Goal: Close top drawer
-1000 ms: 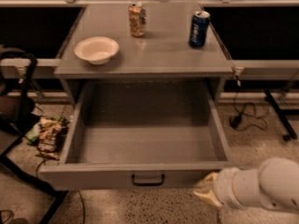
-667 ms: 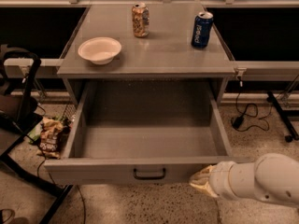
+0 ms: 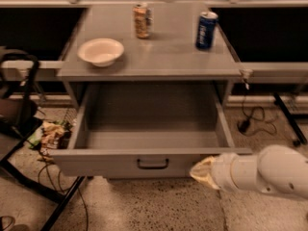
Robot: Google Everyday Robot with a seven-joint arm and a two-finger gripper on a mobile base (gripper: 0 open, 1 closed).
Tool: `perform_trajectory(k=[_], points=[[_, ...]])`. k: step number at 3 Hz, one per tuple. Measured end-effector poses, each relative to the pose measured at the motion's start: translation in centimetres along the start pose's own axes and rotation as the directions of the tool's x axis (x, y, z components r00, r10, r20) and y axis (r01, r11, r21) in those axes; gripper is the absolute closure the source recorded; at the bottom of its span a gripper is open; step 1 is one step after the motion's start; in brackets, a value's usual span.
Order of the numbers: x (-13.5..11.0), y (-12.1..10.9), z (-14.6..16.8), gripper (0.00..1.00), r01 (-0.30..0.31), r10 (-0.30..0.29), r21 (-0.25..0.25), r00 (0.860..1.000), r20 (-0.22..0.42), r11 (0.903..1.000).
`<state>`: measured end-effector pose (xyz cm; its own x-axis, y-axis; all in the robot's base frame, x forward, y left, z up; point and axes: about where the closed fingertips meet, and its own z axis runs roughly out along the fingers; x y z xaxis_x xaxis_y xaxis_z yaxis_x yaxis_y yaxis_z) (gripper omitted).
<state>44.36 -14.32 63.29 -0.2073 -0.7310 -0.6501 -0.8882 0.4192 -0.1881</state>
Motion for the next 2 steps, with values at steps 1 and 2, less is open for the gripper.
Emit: perform_trajectory(k=[1, 2], points=[[0.0, 0.0, 0.0, 1.0, 0.0, 0.0, 0.0, 1.0, 0.0, 1.0], [-4.5, -4.1, 0.9, 1.0, 0.073, -0.075, 0.041, 0.995, 0.067, 0.9965]])
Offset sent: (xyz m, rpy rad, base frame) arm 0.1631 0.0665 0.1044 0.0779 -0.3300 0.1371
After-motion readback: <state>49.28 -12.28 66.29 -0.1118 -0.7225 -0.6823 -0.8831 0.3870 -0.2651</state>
